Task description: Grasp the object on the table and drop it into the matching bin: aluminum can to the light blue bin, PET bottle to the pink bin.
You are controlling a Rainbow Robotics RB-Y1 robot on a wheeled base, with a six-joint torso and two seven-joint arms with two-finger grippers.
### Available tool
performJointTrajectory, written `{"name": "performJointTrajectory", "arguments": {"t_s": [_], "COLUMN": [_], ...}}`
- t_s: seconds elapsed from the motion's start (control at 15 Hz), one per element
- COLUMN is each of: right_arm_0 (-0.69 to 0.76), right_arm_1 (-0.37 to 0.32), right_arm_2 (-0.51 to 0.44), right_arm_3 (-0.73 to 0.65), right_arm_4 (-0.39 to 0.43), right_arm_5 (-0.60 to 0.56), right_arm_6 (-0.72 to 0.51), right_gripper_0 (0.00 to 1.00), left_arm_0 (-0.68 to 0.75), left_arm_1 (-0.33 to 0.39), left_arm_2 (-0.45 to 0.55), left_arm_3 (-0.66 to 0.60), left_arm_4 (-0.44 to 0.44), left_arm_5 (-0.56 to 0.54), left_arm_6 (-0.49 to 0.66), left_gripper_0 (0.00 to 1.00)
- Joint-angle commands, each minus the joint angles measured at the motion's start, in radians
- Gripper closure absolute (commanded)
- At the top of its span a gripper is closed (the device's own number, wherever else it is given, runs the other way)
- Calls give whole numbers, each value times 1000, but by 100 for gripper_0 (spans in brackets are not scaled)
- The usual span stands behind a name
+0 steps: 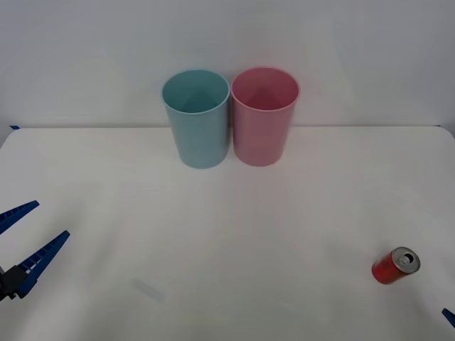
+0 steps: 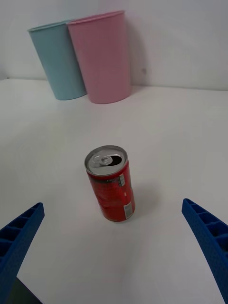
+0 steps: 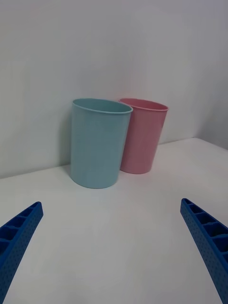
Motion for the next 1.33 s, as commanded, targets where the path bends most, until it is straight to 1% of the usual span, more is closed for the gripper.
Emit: {"name": "performJointTrajectory", "arguments": {"t_s": [0.07, 0.27, 0.47, 0.6, 0.87, 1.13, 1.33], "right_arm_0": [-26, -48, -72, -86, -117, -147, -163], "right_arm_1": [0, 0, 2, 11, 48, 97, 108], "right_arm_2": [27, 80, 117, 131, 155, 162, 188], "right_arm_3": [60, 111, 152, 161, 161, 161, 161], "right_arm_4": [-15, -61, -82, -82, -79, -44, -42], "right_arm_5": [1, 1, 1, 7, 59, 102, 147], "right_arm_6": [30, 46, 63, 76, 106, 138, 162], "right_gripper_0": [0, 0, 0, 0, 0, 0, 0], "left_arm_0": [0, 0, 0, 0, 0, 0, 0], "left_arm_1": [0, 0, 0, 0, 0, 0, 0], "left_arm_2": [0, 0, 0, 0, 0, 0, 0], "left_arm_3": [0, 0, 0, 0, 0, 0, 0], "left_arm_4": [0, 0, 0, 0, 0, 0, 0], "left_arm_5": [0, 0, 0, 0, 0, 0, 0], "left_arm_6": [0, 0, 0, 0, 0, 0, 0], "left_gripper_0": [0, 0, 0, 0, 0, 0, 0]}}
